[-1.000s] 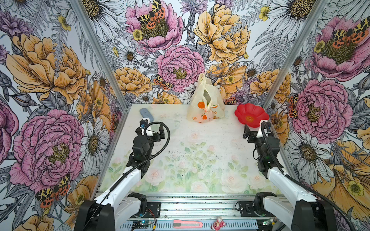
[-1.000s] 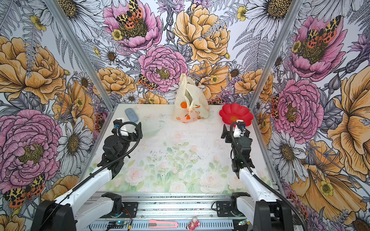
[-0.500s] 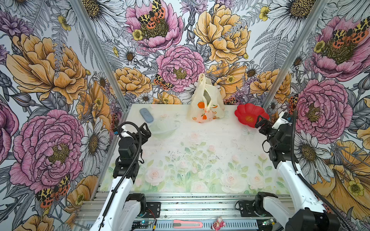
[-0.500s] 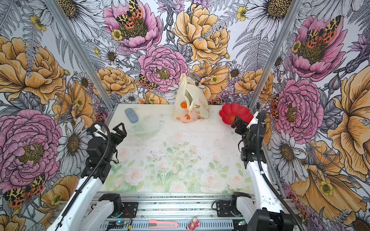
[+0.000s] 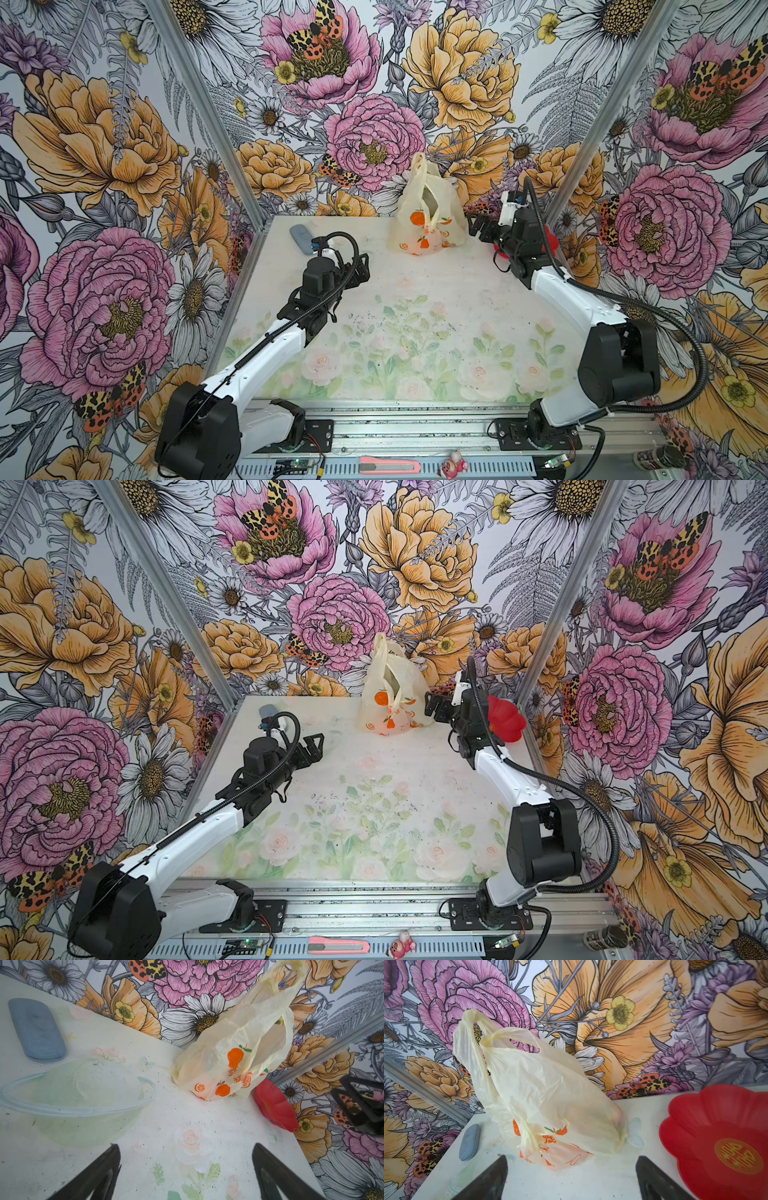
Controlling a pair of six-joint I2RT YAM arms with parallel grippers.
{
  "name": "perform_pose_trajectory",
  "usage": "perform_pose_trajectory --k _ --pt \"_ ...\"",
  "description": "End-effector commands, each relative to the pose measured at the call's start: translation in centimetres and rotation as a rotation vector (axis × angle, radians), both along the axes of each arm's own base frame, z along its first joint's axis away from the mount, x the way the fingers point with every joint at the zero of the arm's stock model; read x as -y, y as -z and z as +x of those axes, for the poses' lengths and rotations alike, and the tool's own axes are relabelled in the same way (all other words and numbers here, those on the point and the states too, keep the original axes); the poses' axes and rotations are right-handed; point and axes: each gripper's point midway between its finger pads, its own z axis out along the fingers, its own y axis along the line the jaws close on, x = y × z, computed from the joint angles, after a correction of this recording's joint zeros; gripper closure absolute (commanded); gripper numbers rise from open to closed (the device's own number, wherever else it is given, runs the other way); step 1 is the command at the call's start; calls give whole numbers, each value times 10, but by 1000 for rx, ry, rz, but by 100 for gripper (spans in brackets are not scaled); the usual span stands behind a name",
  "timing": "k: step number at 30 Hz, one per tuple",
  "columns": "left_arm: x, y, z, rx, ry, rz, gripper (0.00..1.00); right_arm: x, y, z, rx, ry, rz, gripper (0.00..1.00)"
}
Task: Take the fake fruits out of the plastic bag
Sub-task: 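Reach the right gripper to the bag handle while the left arm advances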
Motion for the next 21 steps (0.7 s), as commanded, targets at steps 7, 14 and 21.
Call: perform_pose_trajectory --k 7,14,21 --pt "33 12 8 8 95 55 1 -77 -3 57 83 -163 -78 3" --pt "50 42 12 -59 145 34 1 -88 30 89 24 -108 -111 7" --pt "52 48 12 -99 151 41 1 -85 36 99 -54 -51 -74 44"
